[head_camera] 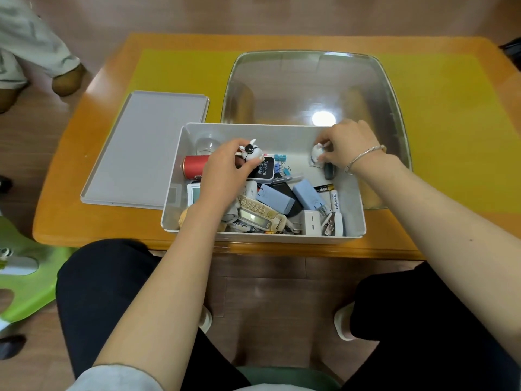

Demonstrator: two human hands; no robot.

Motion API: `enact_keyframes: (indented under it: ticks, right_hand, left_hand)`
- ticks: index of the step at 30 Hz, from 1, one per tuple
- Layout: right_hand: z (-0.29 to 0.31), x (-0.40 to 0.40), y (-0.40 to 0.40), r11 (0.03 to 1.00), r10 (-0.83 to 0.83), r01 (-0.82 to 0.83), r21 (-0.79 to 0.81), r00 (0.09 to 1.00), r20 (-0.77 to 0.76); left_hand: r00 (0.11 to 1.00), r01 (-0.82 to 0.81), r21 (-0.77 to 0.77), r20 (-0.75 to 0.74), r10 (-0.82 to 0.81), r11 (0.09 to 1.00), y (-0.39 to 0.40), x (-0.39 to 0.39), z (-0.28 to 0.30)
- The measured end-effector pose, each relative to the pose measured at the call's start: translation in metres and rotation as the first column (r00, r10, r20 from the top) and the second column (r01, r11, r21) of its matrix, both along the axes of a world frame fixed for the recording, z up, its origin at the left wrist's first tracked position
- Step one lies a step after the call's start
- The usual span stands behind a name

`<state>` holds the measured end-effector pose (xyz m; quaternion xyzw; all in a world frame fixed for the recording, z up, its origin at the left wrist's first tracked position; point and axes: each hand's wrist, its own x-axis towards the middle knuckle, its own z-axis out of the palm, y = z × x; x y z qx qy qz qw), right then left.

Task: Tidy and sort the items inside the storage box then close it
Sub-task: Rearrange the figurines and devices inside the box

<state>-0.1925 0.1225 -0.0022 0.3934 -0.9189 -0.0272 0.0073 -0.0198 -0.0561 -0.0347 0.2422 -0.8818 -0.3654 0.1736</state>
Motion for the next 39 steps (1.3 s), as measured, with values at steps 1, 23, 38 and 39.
enact_keyframes:
  ticks: [1,23,38,39]
  right_hand:
    - [-0.001,0.000,0.001,1.000,-0.006,0.006,-0.018,1.000,-0.003]
    - [0.000,0.011,0.007,0.983,-0.084,0.080,-0.166,0.996,-0.017]
    - [-0.008,0.007,0.021,0.933,-0.170,0.159,-0.322,0.985,-0.006]
    - [-0.008,0.007,0.021,0.932,-0.184,0.167,-0.322,0.983,-0.021]
  left_hand:
    - [1.000,-0.003,-0.005,-0.003,0.003,1.000,0.000,0.000,0.001]
    - [0.999,0.034,-0.004,-0.013,-0.034,0.999,0.004,-0.002,0.012]
    - [0.964,0.234,-0.019,0.136,-0.229,0.972,0.043,-0.078,0.017]
    - [0.964,0.230,-0.024,0.141,-0.225,0.973,0.045,-0.081,0.015]
